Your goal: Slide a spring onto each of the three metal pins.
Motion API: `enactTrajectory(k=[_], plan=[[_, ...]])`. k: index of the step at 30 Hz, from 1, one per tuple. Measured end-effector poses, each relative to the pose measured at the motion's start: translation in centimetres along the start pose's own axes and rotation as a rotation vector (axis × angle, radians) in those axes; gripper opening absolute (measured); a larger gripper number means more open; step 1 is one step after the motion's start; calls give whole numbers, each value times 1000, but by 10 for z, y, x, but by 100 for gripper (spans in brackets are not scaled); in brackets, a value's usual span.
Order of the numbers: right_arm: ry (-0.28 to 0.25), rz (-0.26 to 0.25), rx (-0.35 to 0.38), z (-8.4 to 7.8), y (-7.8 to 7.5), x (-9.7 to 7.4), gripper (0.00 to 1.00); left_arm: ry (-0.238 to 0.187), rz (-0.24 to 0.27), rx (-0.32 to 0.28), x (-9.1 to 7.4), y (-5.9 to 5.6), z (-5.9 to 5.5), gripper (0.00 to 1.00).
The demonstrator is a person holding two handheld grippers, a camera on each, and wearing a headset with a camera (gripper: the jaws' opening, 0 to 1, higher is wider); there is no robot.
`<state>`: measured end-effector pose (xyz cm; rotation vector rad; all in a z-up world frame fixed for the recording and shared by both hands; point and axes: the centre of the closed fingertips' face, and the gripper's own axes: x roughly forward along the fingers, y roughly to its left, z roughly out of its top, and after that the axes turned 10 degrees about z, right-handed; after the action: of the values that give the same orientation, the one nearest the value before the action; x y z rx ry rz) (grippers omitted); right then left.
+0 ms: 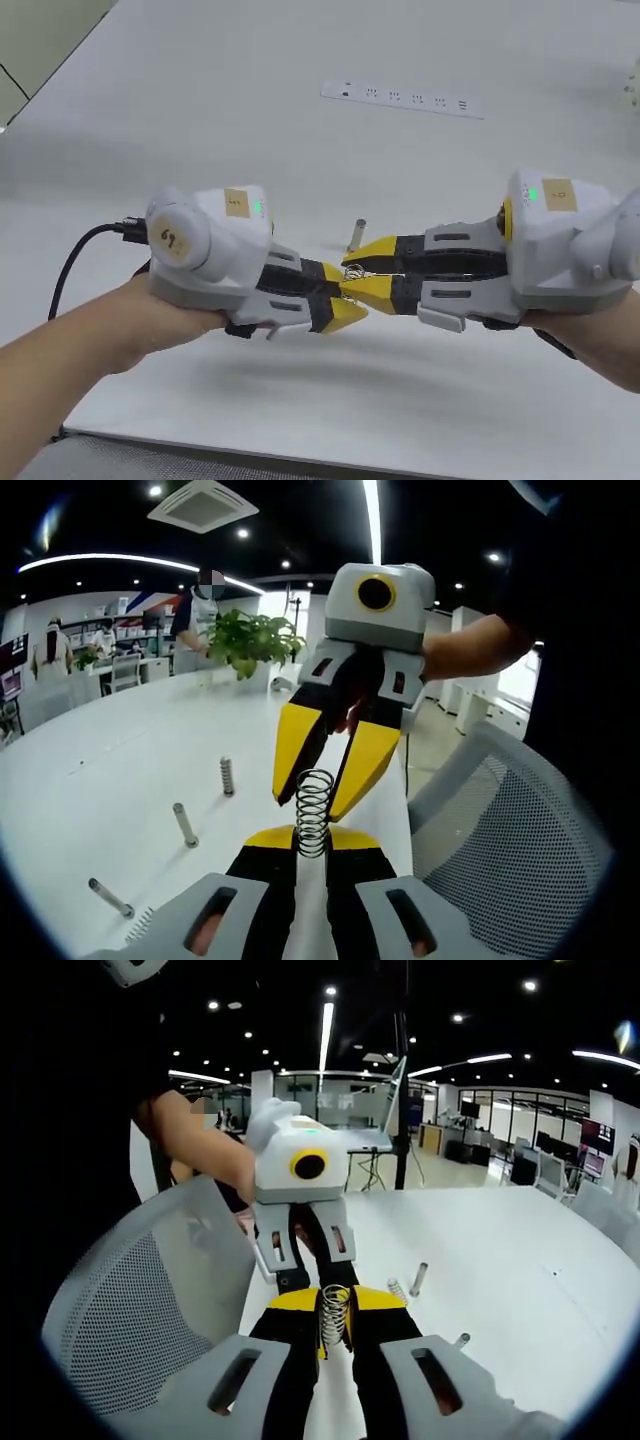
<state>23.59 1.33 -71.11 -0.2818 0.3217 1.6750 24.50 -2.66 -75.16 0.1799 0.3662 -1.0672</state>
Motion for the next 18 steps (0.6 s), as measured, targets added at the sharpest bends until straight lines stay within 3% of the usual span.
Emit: enactTrajectory(k=[18], plan=[[-28, -11, -39, 3, 0, -2, 7, 2, 15, -68, 0, 1, 3, 4]])
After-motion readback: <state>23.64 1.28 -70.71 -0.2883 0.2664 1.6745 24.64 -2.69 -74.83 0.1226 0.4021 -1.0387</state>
